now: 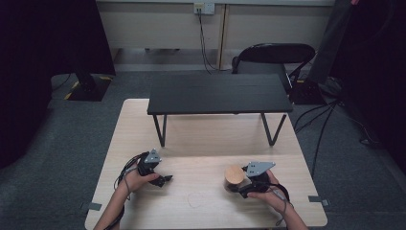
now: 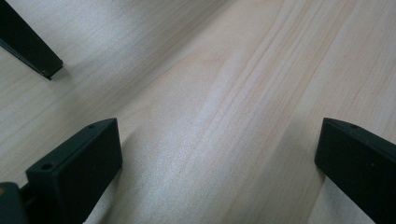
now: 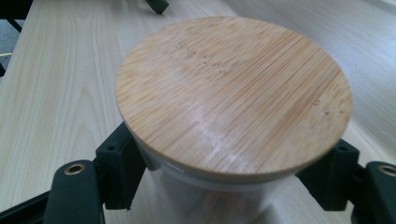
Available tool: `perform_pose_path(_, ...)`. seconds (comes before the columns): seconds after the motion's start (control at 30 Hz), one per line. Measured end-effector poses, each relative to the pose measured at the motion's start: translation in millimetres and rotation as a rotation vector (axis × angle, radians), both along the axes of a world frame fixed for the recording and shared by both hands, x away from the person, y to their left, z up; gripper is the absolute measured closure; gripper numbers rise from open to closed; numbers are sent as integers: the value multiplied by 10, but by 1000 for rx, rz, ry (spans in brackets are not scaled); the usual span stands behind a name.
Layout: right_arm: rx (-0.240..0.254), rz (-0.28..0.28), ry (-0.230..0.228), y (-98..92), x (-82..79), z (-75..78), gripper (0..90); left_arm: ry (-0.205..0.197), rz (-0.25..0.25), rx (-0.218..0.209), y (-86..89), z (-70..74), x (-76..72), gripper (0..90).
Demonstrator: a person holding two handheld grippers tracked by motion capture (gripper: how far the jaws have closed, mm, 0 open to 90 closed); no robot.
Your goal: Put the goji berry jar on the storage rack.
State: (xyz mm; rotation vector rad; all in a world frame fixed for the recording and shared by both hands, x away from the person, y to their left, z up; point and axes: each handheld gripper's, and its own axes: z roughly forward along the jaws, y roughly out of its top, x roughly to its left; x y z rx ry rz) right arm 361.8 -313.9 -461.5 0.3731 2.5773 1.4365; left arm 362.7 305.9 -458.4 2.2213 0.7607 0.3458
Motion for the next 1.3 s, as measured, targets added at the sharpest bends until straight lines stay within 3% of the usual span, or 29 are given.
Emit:
perform_pose_path(0.33,18,-14,4,-25,-19,25,256,0,0,0,0,0,0,0)
perform_pose_path(0.87,22,-42,7,-64,-59,204,256,-1,1,2,-6,1,4,0)
perform_pose_path(1.3,45,-74,-9,-70,-23,451,256,-1,5,0,-10,-1,1,0)
